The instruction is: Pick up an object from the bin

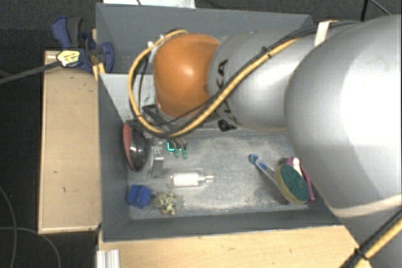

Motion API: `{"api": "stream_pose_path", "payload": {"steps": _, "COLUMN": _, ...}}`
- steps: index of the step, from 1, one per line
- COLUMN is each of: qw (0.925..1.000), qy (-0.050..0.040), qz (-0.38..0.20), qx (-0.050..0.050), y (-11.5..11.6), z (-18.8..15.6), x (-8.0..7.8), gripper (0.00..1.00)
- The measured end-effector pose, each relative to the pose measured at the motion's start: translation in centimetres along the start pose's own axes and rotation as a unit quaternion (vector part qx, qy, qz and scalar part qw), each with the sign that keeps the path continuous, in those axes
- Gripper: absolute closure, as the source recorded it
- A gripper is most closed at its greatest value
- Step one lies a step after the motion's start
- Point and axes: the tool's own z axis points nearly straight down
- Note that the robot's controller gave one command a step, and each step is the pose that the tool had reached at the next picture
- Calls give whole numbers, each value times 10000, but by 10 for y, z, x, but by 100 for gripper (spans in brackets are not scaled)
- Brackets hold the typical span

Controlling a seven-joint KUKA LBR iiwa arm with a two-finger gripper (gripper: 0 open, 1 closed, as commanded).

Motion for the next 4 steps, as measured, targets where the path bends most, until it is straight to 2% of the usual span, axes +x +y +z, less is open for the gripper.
{"api": "stream_pose_path", "payload": {"steps": 1, "qw": 10000, "qy": -59, "qz": 62, "qx": 26, "y": -7, "z": 54, "x": -3, "gripper": 0}}
{"api": "stream_pose_path", "payload": {"steps": 2, "qw": 9975, "qy": -62, "qz": -700, "qx": 93, "y": 1, "z": 56, "x": 62, "gripper": 0}}
{"api": "stream_pose_path", "payload": {"steps": 3, "qw": 9995, "qy": -122, "qz": -273, "qx": 92, "y": 5, "z": 54, "x": 75, "gripper": 0}}
{"api": "stream_pose_path", "payload": {"steps": 4, "qw": 9966, "qy": -81, "qz": -809, "qx": 108, "y": 1, "z": 55, "x": 67, "gripper": 0}}
